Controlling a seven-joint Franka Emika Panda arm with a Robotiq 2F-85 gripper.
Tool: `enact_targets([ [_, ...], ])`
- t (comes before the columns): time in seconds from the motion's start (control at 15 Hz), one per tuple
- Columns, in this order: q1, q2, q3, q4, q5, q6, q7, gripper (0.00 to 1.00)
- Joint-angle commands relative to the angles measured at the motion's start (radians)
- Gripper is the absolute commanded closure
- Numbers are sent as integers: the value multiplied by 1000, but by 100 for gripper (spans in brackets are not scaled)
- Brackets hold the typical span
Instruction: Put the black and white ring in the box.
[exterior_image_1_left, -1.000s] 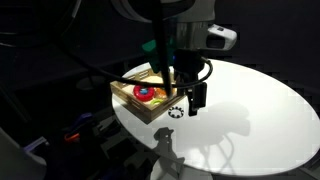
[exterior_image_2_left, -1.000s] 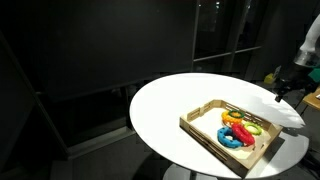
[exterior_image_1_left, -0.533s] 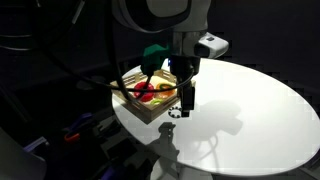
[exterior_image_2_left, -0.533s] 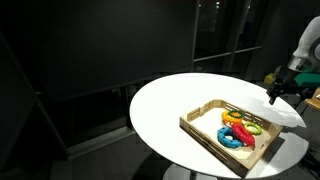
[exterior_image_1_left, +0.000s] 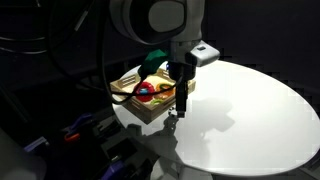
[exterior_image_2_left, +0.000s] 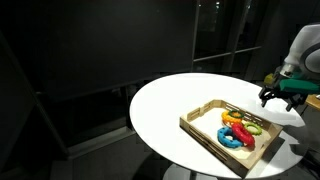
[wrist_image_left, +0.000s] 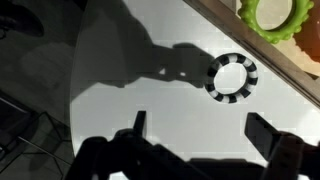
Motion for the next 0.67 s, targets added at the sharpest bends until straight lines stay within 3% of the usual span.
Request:
enact_targets([
  [0.0,34,44,-15,16,11,39,74,0],
  [0.6,70,102,-18,18,96,92,108,0],
])
